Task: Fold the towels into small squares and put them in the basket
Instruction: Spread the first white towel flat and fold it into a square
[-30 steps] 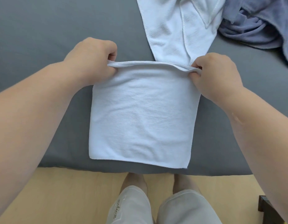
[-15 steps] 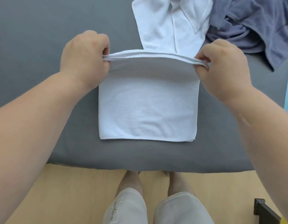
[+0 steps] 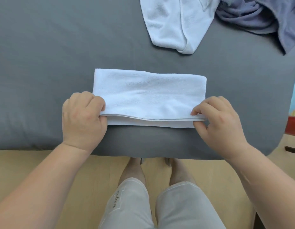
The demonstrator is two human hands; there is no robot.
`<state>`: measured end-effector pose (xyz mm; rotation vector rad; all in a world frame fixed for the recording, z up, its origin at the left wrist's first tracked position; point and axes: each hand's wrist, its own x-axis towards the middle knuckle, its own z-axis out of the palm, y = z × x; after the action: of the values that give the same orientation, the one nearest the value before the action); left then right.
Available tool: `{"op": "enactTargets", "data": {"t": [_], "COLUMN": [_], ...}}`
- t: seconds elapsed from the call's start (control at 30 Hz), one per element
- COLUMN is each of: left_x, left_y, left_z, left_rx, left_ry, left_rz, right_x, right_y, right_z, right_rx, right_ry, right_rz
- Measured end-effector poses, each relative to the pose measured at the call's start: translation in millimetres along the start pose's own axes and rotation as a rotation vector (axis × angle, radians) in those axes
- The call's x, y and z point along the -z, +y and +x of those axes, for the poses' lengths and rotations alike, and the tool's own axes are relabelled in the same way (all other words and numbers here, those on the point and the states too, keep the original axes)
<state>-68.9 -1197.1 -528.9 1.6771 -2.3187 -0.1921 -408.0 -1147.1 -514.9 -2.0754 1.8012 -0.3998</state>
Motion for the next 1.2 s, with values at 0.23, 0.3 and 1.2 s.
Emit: {"op": "enactTargets", "data": {"t": [0.23, 0.3, 1.2], "left_x": [-16.9, -17.9, -3.3], "left_y": [-3.3, -7.5, -20.8], "left_z": [-30.2, -31.7, -44.3], "left_rx": [0.085, 0.067, -0.066], "left_ry": [-0.092, -0.099, -0.205], "left_rz": [0.001, -0.005, -0.194], "right_x": [-20.1, -26.0, -20.1], "right_y": [5.6, 9.9, -28.5], "right_z": [-15.2, -16.9, -2.9], "right_rx": [-0.083, -0.093, 0.016], "right_ry": [-0.035, -0.054, 0.245], "right_rz": [-0.073, -0.111, -0.24]}}
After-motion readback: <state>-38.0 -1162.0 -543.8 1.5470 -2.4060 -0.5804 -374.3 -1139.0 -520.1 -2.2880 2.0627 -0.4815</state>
